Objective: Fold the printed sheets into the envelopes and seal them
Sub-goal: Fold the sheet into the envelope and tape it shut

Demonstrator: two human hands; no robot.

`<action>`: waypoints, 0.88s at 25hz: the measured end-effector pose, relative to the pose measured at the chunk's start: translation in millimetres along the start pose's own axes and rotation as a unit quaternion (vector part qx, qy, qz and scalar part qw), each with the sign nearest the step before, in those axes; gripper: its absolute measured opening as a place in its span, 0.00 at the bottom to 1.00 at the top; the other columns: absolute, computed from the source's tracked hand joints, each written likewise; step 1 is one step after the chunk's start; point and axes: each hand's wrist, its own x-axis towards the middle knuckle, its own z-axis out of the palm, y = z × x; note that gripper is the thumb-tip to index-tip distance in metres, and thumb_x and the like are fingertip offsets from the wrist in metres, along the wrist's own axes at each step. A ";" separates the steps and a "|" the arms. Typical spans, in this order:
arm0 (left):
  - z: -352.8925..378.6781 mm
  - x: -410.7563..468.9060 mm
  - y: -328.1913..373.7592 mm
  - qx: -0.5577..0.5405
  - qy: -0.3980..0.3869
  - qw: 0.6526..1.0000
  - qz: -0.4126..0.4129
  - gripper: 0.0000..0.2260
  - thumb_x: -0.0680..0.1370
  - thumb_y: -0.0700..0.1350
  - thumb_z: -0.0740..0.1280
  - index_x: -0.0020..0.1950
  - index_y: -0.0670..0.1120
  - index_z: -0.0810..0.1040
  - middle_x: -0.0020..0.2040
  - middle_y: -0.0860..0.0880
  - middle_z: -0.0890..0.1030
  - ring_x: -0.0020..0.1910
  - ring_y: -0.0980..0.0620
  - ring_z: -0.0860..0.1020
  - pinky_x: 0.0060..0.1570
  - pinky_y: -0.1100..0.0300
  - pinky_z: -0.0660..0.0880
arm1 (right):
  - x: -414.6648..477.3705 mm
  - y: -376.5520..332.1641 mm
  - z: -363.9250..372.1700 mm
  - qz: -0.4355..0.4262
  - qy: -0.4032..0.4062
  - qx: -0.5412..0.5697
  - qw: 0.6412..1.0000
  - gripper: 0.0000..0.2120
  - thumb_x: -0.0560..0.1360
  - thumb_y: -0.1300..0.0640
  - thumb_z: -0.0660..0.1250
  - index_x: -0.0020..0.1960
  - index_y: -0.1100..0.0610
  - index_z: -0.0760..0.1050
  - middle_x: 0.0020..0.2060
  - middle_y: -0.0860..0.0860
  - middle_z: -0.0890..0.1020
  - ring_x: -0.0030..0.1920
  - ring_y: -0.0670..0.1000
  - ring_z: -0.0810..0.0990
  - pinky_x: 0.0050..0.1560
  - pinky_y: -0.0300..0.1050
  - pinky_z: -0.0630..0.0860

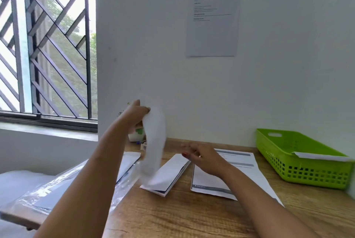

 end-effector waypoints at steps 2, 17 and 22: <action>16.1 8.9 -7.8 -0.112 0.015 0.993 -0.021 0.12 0.80 0.39 0.60 0.64 0.43 0.67 0.56 0.41 0.76 0.43 0.47 0.77 0.39 0.54 0.77 | -2.2 -11.9 -1.5 0.029 0.002 0.160 0.987 0.17 0.79 0.43 0.58 0.60 0.51 0.75 0.53 0.41 0.80 0.50 0.39 0.78 0.51 0.37 0.75; 92.6 -13.2 -78.9 -0.179 -0.201 0.956 -0.116 0.35 0.71 0.27 0.68 0.70 0.55 0.63 0.62 0.44 0.72 0.59 0.40 0.75 0.40 0.47 0.80 | 12.1 30.2 -14.2 0.139 0.241 0.259 0.925 0.18 0.72 0.58 0.72 0.59 0.50 0.71 0.56 0.52 0.78 0.52 0.51 0.78 0.49 0.49 0.79; 93.5 -12.3 -79.9 -0.172 -0.256 0.948 -0.080 0.24 0.70 0.28 0.70 0.61 0.48 0.78 0.63 0.43 0.75 0.59 0.42 0.76 0.50 0.50 0.80 | 6.0 27.0 -13.0 0.146 0.133 0.335 0.921 0.35 0.67 0.59 0.77 0.66 0.43 0.63 0.58 0.49 0.73 0.55 0.53 0.77 0.44 0.48 0.83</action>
